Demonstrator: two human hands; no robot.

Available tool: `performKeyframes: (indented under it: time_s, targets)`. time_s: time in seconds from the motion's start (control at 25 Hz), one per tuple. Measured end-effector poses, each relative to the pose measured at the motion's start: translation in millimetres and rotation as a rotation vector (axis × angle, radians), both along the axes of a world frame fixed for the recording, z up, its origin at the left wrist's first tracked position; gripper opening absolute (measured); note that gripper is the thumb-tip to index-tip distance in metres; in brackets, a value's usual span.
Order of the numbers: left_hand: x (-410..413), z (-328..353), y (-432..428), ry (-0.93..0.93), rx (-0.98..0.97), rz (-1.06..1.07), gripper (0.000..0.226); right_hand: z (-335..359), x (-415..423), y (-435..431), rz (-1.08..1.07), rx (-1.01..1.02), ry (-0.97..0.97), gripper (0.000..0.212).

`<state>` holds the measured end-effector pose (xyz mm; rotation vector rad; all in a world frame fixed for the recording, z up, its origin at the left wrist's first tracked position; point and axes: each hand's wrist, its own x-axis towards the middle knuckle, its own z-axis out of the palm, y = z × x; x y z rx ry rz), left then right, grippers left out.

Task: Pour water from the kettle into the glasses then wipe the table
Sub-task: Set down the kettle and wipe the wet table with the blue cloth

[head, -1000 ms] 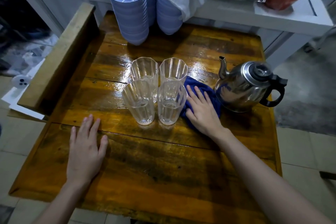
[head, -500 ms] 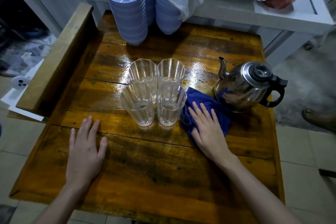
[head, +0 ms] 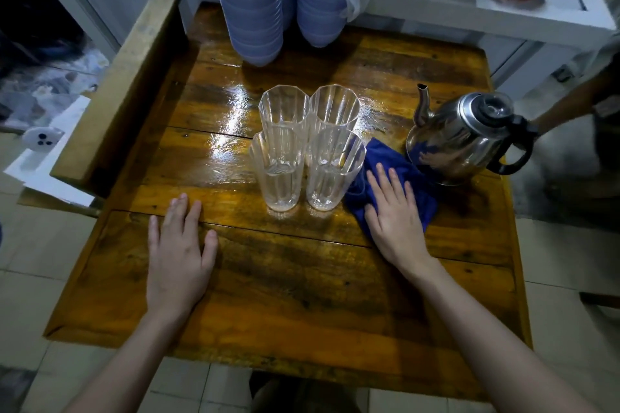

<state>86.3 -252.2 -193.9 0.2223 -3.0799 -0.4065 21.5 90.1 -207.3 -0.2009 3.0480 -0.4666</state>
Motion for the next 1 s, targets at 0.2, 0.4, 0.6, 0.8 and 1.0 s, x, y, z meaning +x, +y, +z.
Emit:
performKeyframes:
  time_s: [0.2,0.4,0.6,0.8,1.0]
  targets:
    - [0,-3,-3,0.004,-0.023,-0.017,0.062,-1,74,-2,-0.156,0.018,-0.006,0.06]
    - [2,-4,-4,0.013,-0.023,-0.024,0.063,1,111,-30,-0.178,0.05,0.009,0.061]
    - [2,-7,-6,0.009,-0.034,-0.039,0.062,7,135,-124,0.073,0.07,0.026,0.065]
    - [4,-9,-9,0.017,-0.029,-0.054,0.063,1,156,-131,0.279,0.104,0.003,0.062]
    - [5,-7,-10,0.023,0.01,-0.077,0.065,3,174,-44,0.252,0.106,0.006,0.064]
